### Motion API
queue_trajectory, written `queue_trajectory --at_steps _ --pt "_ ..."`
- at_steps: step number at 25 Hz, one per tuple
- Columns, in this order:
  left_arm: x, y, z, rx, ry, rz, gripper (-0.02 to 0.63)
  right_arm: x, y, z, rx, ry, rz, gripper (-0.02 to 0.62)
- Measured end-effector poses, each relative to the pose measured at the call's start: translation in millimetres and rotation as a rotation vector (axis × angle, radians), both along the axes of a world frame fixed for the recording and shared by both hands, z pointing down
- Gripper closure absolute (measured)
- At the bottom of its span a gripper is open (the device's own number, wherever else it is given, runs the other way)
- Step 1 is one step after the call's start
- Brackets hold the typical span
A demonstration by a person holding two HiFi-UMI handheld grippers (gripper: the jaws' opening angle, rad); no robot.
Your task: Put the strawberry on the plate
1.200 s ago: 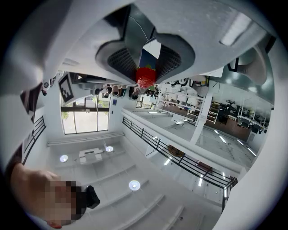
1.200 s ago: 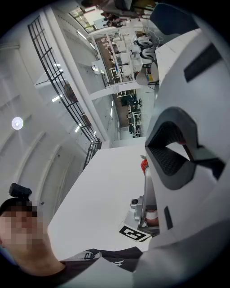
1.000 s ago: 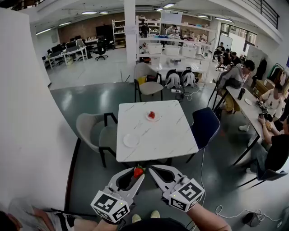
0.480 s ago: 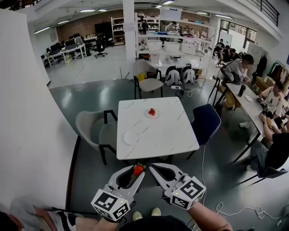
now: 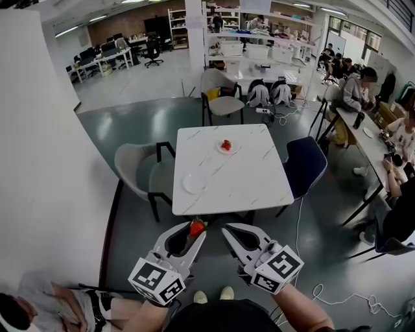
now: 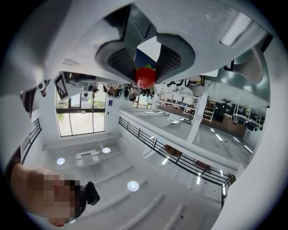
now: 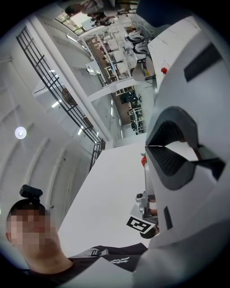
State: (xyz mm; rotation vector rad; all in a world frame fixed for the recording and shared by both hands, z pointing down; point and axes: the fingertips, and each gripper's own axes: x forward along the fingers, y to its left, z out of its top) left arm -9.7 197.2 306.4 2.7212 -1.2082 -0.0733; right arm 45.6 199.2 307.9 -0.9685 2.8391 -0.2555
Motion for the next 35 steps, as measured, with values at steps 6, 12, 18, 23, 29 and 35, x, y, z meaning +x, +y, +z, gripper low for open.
queue_trajectory --at_steps 6,12,18,23,29,35 --pt "11.3 -4.9 0.0 0.003 -0.009 -0.038 0.469 16.6 -4.9 2.2 0.001 -0.016 -0.024 0.592" --pt "18.7 -10.6 1.7 -0.005 -0.030 -0.052 0.469 26.6 -12.2 2.3 -0.002 -0.034 -0.028 0.592" --pt "14.4 -32.5 2.5 0.007 -0.032 -0.051 0.469 21.7 -34.7 4.7 -0.004 -0.032 -0.023 0.592" --pt "-0.9 -65.2 10.0 0.000 -0.030 -0.044 0.469 4.2 -64.7 8.1 -0.011 -0.020 -0.018 0.592" --pt "-30.0 -127.3 15.2 0.004 -0.037 -0.025 0.471 -27.3 -124.0 7.2 -0.011 -0.009 0.004 0.592" --pt "-61.8 -184.6 18.8 0.007 -0.042 0.020 0.469 -63.0 -179.6 5.2 -0.012 -0.005 0.049 0.592"
